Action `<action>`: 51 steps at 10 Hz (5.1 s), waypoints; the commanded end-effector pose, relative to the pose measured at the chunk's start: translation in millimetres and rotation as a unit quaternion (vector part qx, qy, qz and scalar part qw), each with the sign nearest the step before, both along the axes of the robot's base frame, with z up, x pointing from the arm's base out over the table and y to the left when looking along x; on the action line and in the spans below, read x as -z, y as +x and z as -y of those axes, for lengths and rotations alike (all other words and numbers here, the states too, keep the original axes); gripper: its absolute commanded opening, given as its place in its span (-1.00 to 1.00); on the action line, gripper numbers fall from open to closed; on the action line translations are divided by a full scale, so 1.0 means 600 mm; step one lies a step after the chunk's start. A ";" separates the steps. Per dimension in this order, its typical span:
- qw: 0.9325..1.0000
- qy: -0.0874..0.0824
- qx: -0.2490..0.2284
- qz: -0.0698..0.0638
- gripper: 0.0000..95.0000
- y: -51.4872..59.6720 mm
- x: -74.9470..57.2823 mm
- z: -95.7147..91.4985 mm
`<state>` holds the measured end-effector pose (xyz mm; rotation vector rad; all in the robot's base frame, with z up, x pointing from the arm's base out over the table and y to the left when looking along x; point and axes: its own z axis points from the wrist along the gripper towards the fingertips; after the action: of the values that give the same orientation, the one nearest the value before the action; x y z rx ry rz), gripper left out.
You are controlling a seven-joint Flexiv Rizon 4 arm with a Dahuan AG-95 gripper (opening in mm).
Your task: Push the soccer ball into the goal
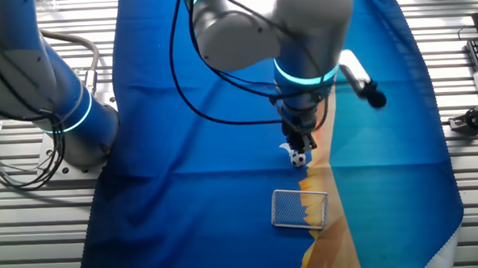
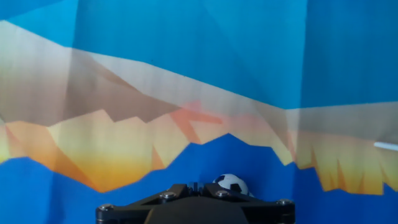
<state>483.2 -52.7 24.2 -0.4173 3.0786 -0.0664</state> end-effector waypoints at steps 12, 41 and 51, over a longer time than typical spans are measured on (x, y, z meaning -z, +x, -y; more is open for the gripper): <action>0.994 0.057 0.093 0.004 -1.00 0.031 0.000 0.010; 0.986 0.086 0.145 0.009 -1.00 0.023 0.020 -0.003; 0.986 0.084 0.144 0.007 -1.00 0.016 0.020 -0.002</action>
<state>492.6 -51.7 12.4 0.0370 3.0721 0.1802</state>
